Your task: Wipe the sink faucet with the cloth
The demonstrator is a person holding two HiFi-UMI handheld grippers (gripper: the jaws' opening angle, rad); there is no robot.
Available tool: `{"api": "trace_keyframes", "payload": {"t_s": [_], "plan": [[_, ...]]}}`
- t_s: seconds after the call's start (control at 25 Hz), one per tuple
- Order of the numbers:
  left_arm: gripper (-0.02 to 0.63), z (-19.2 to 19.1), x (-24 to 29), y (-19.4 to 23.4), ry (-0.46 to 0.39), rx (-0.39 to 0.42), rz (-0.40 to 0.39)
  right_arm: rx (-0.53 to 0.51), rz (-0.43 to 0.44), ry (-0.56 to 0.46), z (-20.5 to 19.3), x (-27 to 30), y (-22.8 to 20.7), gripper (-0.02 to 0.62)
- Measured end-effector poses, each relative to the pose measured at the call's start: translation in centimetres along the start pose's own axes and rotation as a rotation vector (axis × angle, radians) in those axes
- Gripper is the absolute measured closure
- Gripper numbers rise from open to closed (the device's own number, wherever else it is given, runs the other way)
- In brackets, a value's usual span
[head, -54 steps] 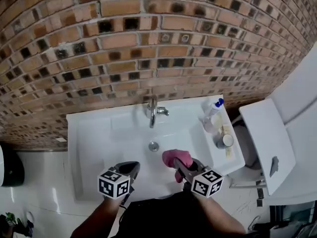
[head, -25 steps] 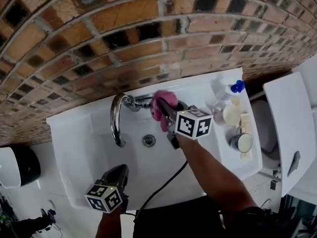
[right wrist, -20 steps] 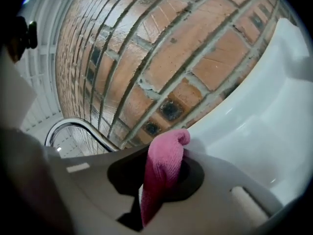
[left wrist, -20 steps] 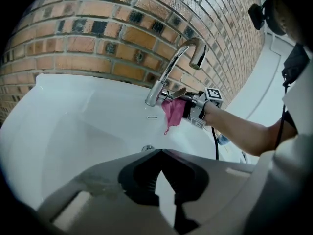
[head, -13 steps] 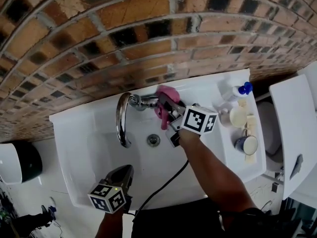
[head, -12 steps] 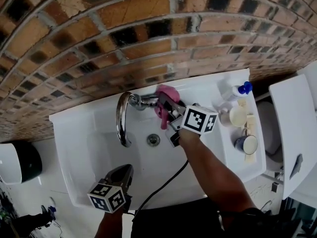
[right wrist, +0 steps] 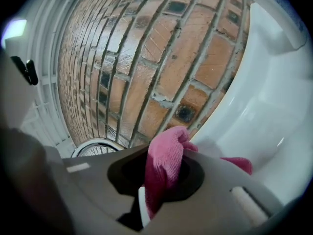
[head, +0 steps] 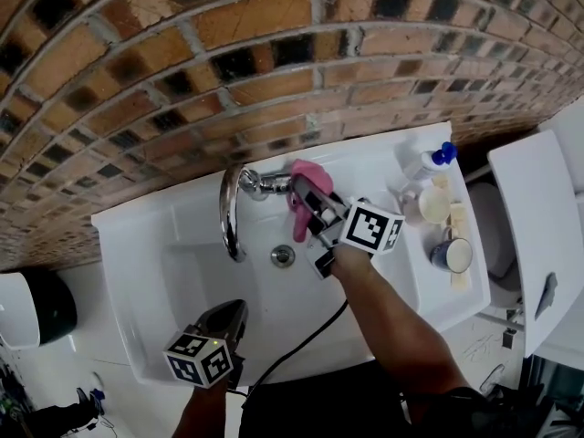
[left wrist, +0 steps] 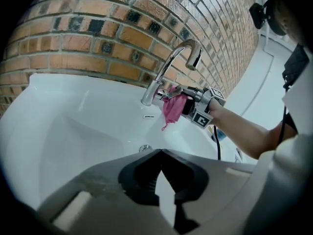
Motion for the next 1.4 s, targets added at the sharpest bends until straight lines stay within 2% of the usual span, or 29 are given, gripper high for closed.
{"api": "trace_keyframes", "payload": {"t_s": [0.24,0.36,0.44,0.6,0.8,0.92,1.08,1.4], "plan": [[0.601,-0.4,-0.5,0.0,-0.004,0.020,-0.027,0.010,0.041,-0.040,-0.4,-0.8,2.0,0.549],[0.601,-0.5,-0.9,0.0,-0.009,0.032,-0.039,-0.017,0.044,-0.051,-0.5,-1.1,2.8,0.549],[0.601,-0.7,-1.2,0.2,-0.008,0.040,-0.046,-0.060,0.031,-0.047,-0.5,-1.5,3.4,0.549],[0.601,-1.2,-1.6,0.5,0.001,0.058,-0.060,-0.238,0.049,0.005,-0.6,-1.7,6.1,0.549],[0.601,-1.7,-1.7,1.1,0.008,0.079,-0.080,-0.326,0.051,0.083,-3.4,-2.3,7.7,0.548],[0.601,-2.0,-1.7,1.2,0.011,0.085,-0.090,-0.311,0.042,0.115,-5.6,-2.3,7.2,0.548],[0.601,-2.4,-2.5,1.7,0.008,0.077,-0.088,-0.234,0.002,0.125,-7.7,-1.2,4.6,0.548],[0.601,-3.5,-4.1,4.1,0.008,0.013,-0.025,-0.098,-0.103,0.090,-8.4,2.1,-1.2,0.548]]}}
Point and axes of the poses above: the fingertips, and each gripper's own axes: x forward along the fingers, y to its left, z out of its top, the point moved 1 cm from there along -x, backward along the fingers, and after that the axes turned 12 degrees about z, right-handed, at the moved point
